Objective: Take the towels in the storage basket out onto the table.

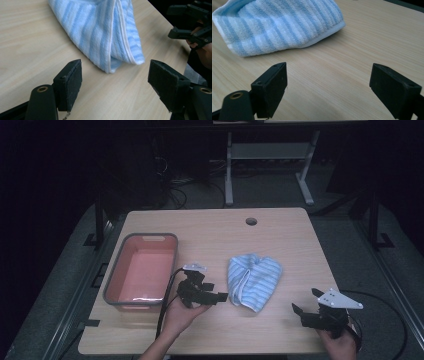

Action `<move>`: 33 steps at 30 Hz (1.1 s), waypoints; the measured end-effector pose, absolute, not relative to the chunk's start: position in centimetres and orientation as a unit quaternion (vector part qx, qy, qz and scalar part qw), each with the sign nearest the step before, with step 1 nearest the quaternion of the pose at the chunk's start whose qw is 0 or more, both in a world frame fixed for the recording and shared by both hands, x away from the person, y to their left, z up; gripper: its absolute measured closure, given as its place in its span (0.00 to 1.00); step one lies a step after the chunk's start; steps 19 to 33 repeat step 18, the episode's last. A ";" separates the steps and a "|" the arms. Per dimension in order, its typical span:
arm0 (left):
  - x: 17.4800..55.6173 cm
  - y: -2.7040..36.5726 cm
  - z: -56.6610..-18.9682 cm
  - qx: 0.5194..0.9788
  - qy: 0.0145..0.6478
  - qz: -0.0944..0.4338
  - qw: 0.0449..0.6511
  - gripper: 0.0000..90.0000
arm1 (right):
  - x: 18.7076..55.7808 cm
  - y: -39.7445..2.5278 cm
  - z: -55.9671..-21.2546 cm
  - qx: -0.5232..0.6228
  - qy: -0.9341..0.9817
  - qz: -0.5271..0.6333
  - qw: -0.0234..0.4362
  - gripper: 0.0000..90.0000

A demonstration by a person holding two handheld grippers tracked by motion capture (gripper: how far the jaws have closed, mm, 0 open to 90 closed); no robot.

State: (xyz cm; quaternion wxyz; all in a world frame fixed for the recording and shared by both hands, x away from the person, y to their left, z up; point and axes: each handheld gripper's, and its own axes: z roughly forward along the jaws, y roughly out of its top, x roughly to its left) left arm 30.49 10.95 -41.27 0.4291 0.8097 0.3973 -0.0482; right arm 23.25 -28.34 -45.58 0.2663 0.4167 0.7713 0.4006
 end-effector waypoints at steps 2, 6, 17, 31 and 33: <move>30.2 11.0 -41.3 0.812 0.394 -0.043 0.428 0.30 | 23.2 -28.3 -45.6 0.415 0.772 0.399 0.268 0.16; 29.3 11.0 -41.5 0.814 0.390 -0.041 0.429 0.30 | 23.0 -28.1 -45.4 0.414 0.772 0.400 0.270 0.16; 26.3 11.9 -43.3 0.825 0.378 -0.021 0.419 0.30 | 22.3 -28.1 -45.5 0.413 0.772 0.404 0.266 0.16; 26.3 11.8 -43.5 0.826 0.378 -0.022 0.417 0.30 | 22.3 -28.1 -45.5 0.408 0.773 0.405 0.270 0.16; 26.3 11.8 -43.5 0.826 0.378 -0.022 0.417 0.30 | 22.3 -28.1 -45.5 0.408 0.773 0.405 0.270 0.16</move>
